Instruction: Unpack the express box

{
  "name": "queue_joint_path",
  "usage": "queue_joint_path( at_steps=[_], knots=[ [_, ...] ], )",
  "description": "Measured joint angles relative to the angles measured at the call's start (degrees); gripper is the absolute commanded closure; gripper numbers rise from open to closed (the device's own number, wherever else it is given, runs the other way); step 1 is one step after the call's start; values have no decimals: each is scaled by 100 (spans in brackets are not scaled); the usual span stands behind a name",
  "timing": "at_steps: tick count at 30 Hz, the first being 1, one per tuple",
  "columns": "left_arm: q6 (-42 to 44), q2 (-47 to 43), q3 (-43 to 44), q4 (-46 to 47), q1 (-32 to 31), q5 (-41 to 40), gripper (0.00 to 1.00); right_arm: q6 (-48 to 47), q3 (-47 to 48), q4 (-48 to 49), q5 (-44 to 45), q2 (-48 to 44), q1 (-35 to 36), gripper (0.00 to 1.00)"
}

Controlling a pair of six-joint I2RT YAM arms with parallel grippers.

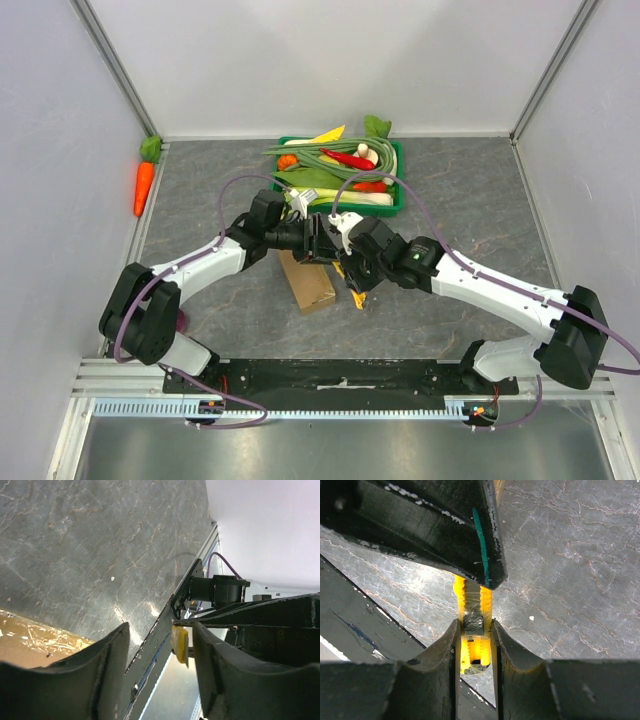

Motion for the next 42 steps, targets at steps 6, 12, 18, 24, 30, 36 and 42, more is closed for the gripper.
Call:
queue_joint_path(
  at_steps=[6, 12, 18, 24, 30, 36, 42],
  knots=[
    [-11, 46, 66, 28, -39, 203, 57, -63, 0, 35, 4, 0, 24, 100],
    [22, 46, 66, 39, -39, 313, 96, -96, 0, 44, 0, 2, 24, 100],
    [42, 46, 94, 87, -39, 476, 98, -57, 0, 35, 13, 2, 33, 67],
    [94, -4, 444, -293, -39, 330, 98, 260, 20, 129, 304, -162, 35, 7],
    [179, -444, 1226, -817, -2, -125, 98, 697, 114, 544, 986, -1075, 35, 2],
    [-22, -1248, 1698, -767, 59, -848, 98, 1432, 144, 1567, 1711, -1928, 20, 2],
    [-695, -2046, 1696, -107, 66, -1537, 98, 1915, 103, 2538, 1840, -2109, 11, 2]
  ],
)
